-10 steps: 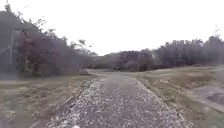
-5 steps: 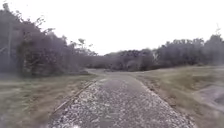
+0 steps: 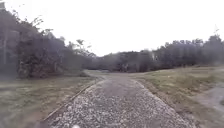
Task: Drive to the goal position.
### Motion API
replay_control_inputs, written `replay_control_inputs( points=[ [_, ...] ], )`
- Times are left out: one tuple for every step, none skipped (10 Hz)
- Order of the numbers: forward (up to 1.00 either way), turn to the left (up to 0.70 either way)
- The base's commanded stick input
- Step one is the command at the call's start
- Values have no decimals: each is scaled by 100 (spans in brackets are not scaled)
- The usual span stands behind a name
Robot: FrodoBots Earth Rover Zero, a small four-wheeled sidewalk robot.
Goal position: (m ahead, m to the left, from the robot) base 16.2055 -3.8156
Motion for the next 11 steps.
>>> replay_control_inputs(
  points=[
    [45, 0],
    [45, 0],
    [45, 0],
    [45, 0],
    [45, 0],
    [45, 0],
    [45, 0],
    [45, 0],
    [45, 0],
    [45, 0],
    [45, 0]
  ],
)
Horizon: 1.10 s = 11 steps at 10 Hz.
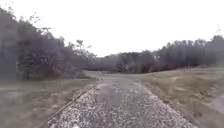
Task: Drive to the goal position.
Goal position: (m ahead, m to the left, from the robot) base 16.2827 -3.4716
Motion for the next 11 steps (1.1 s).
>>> replay_control_inputs(
  points=[
    [45, 0],
    [45, 0],
    [45, 0],
    [45, 0],
    [45, 0],
    [45, 0],
    [45, 0],
    [45, 0],
    [45, 0],
    [45, 0],
    [45, 0]
  ],
)
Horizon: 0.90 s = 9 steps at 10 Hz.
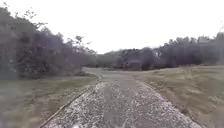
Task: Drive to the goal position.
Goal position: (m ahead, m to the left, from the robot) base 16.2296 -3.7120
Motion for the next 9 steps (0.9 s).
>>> replay_control_inputs(
  points=[
    [45, 0],
    [45, 0],
    [45, 0],
    [45, 0],
    [45, 0],
    [45, 0],
    [45, 0],
    [45, 0],
    [45, 0]
  ],
)
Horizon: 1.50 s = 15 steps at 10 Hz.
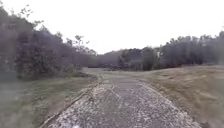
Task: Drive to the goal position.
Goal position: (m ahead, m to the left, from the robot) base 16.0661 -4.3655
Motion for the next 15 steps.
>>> replay_control_inputs(
  points=[
    [45, 0],
    [45, 0],
    [45, 0],
    [45, 0],
    [45, 0],
    [45, 0],
    [45, 0],
    [45, 0],
    [45, 0],
    [45, 0],
    [45, 0],
    [45, 0],
    [45, 0],
    [45, 0],
    [45, 0]
  ],
)
